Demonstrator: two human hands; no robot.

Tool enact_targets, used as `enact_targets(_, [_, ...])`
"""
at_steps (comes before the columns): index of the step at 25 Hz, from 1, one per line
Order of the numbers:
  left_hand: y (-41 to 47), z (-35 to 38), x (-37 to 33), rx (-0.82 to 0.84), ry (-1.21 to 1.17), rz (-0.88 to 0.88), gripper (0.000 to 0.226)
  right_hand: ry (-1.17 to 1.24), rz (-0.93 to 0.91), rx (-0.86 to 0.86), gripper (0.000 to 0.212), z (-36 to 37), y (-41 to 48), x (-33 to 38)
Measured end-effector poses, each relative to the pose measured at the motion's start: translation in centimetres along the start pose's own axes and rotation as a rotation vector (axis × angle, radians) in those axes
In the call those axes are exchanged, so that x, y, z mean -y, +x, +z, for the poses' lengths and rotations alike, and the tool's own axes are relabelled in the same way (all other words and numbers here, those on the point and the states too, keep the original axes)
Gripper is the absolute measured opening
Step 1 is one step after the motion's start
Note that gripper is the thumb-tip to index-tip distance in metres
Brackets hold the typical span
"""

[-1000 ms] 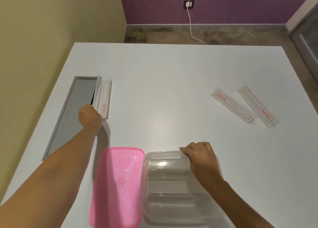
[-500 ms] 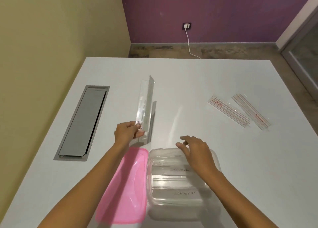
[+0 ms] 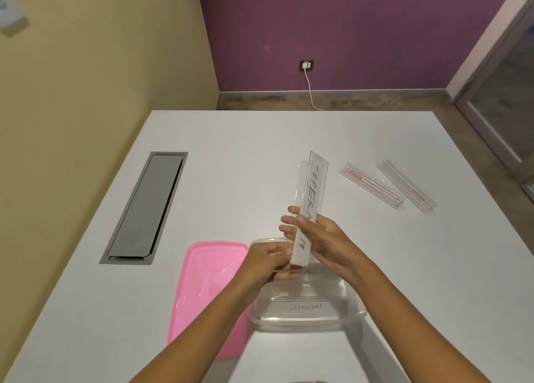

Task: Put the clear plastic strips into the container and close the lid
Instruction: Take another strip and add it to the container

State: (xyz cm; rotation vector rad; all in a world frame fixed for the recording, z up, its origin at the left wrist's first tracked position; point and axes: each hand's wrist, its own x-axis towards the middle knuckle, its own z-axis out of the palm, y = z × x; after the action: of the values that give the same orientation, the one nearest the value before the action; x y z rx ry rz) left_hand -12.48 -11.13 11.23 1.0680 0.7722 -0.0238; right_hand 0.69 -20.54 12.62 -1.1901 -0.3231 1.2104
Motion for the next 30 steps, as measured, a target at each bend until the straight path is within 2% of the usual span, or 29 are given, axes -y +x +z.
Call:
enact_targets(2, [-0.4, -0.2, 0.1, 0.029, 0.138, -0.01, 0.025, -0.027, 0.006, -0.027, 0.078, -0.6, -1.0, -0.3])
enact_targets(3, [-0.4, -0.6, 0.1, -0.038, 0.243, 0.031, 0.025, -0.095, 0.005, -0.042, 0.069, -0.9, -1.6, -0.5])
enact_targets(5, [-0.4, -1.9, 0.1, -0.305, 0.387, 0.168, 0.02, -0.289, -0.005, -0.057, 0.051, -1.7, -3.1, -0.7])
enact_targets(7, [-0.2, -3.6, 0.4, -0.482, 0.367, 0.257, 0.017, -0.509, 0.009, -0.053, 0.051, -2.3, -4.5, -0.9])
enact_targets(12, [0.8, -6.0, 2.4, -0.438, 0.294, 0.182, 0.031, -1.217, -0.009, -0.017, 0.067, -3.8, -5.0, -3.3])
enact_targets(15, [1.2, -6.0, 3.7, -0.416, 0.364, 0.17, 0.032, -1.472, 0.001, 0.054, 0.073, -4.2, -4.3, -5.0])
enact_targets(21, [1.4, -6.5, 4.6, -0.402, 0.366, 0.186, 0.036, -1.595, 0.055, 0.127, 0.074, -4.1, -3.1, -7.2])
enact_targets(30, [1.3, -6.6, 5.4, -0.39, 0.22, 0.2, 0.034, -1.538, 0.077, 0.138, 0.061, -4.3, -3.2, -8.4])
